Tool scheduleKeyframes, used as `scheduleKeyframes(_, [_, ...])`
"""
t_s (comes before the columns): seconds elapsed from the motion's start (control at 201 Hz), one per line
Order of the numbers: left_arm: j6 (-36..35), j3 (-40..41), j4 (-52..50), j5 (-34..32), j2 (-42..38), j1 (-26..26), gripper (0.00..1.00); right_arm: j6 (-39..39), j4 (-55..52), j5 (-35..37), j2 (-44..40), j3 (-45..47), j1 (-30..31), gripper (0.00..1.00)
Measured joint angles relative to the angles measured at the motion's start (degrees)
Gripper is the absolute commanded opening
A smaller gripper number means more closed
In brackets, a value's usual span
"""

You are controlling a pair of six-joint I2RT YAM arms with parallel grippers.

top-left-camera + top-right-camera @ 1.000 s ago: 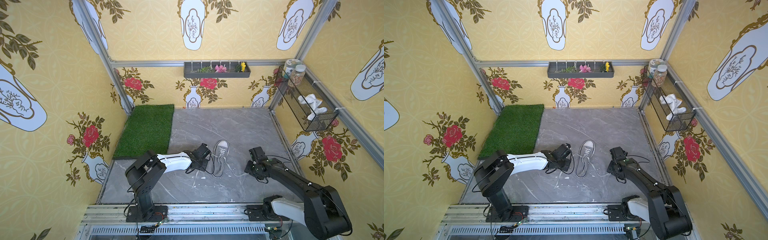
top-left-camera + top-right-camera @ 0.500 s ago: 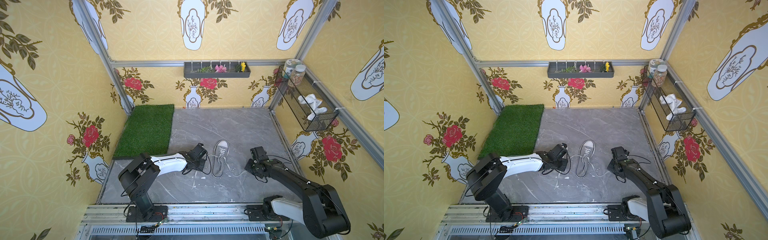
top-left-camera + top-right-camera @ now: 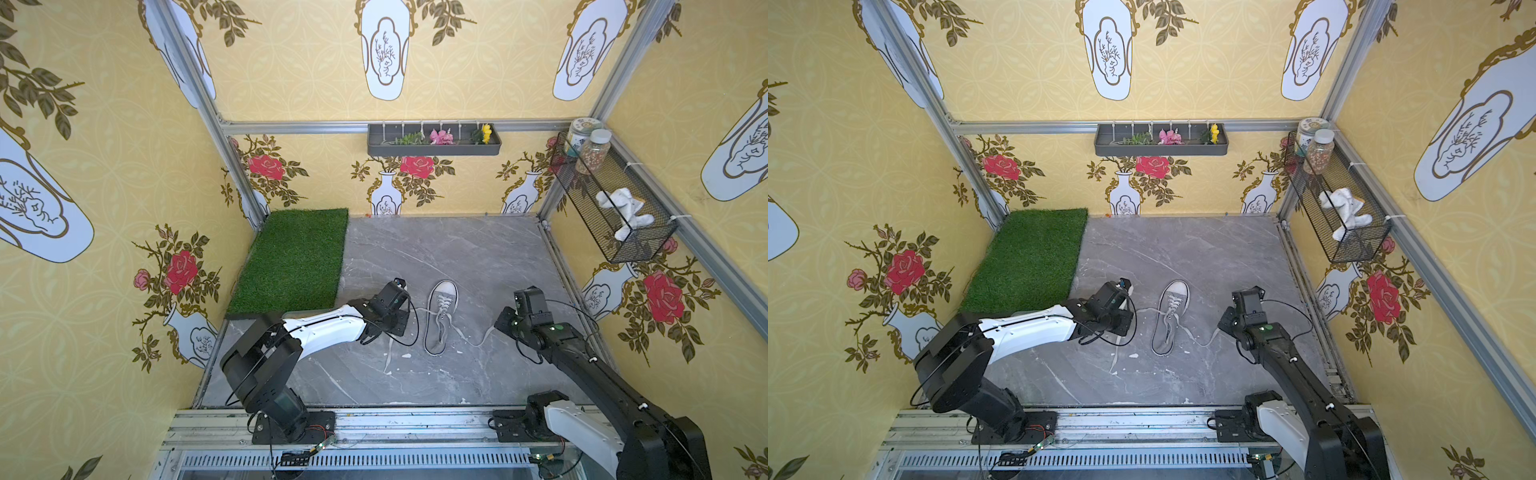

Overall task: Tie the shoes
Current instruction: Wrap the shoelace around the shoelace.

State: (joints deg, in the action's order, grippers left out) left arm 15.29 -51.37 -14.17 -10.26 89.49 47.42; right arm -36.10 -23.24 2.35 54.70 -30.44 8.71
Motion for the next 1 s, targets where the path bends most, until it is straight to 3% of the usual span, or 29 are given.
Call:
scheduleKeyframes(0.229, [-1.53,-0.72,0.31,1.57,-9.86,0.0,0.0,8.0,1.25,-7.63,-2.69,-7.39,0.0,0.0])
scheduleKeyframes(0.458, [-6.8,-4.74,0.0,2.56,-11.41,0.0,0.0,13.68,5.92,-22.14,2.21,-15.12,0.81,0.0])
scheduleKeyframes(0.707, [-12.85,-9.29,-0.66,4.37,-11.72,-0.13,0.0,13.64,7.52,-33.77,8.41,-28.13,2.03,0.0])
scheduleKeyframes(0.996, [-17.16,-11.91,0.02,3.56,-10.54,-0.15,0.0,11.54,7.69,-37.51,16.09,-36.68,4.98,0.0])
